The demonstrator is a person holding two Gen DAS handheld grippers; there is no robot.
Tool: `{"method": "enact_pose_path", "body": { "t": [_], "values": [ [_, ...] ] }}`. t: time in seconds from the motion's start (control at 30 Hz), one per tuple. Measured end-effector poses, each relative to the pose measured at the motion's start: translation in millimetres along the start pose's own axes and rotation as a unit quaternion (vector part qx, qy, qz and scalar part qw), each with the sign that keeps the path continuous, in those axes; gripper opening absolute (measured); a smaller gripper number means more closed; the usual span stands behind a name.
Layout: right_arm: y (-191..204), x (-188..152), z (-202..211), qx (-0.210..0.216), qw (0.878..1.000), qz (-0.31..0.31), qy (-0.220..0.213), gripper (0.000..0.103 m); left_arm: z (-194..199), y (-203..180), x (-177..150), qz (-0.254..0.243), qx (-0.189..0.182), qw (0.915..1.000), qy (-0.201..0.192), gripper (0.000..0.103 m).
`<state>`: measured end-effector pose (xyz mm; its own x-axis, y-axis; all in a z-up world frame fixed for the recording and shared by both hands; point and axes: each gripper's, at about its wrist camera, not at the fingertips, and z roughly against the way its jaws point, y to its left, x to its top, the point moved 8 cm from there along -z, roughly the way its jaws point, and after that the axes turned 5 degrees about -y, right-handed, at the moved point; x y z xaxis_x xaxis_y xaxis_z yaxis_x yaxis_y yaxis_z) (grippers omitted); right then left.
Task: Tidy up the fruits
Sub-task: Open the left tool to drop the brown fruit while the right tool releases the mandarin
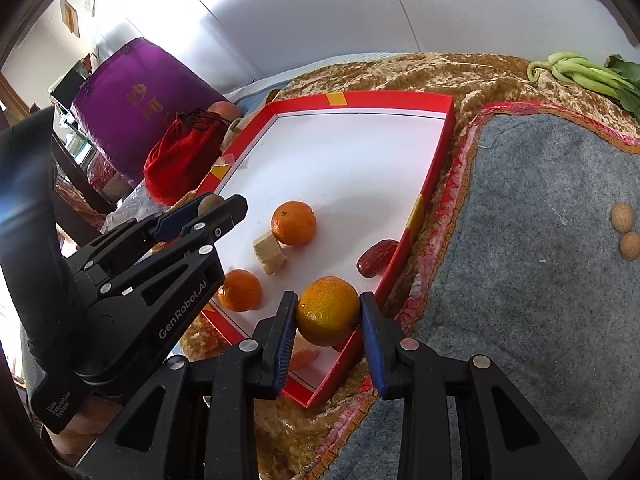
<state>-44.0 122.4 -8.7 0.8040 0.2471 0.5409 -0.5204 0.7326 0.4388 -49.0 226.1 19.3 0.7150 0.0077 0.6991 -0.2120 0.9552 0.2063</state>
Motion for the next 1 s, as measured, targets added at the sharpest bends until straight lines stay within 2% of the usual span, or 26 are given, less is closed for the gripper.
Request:
{"method": "enact_pose_path", "body": {
  "t": [0.73, 0.83, 0.9, 1.0],
  "values": [
    [6.3, 1.8, 5.1, 0.009, 1.000, 0.006, -0.013, 0.035, -3.1, 11.1, -1.3, 0.008, 0.023, 0.9997, 0.005, 0.023],
    [2.3, 5.8, 10.3, 0.008, 1.000, -0.002, -0.022, 0.035, -1.3, 12.6, 0.3, 0.009, 0.030, 0.9995, -0.001, 0.032],
    [-1.8, 8.7, 13.7, 0.006, 1.000, -0.009, -0.027, 0.035, 1.5, 13.2, 2.9, 0.005, 0.039, 0.9992, -0.010, 0.041],
    [-8.7, 11.8, 18.6, 0.006, 0.999, -0.019, -0.033, 0.035, 5.8, 11.9, 6.6, 0.003, 0.042, 0.9989, -0.021, 0.045]
  ]
}}
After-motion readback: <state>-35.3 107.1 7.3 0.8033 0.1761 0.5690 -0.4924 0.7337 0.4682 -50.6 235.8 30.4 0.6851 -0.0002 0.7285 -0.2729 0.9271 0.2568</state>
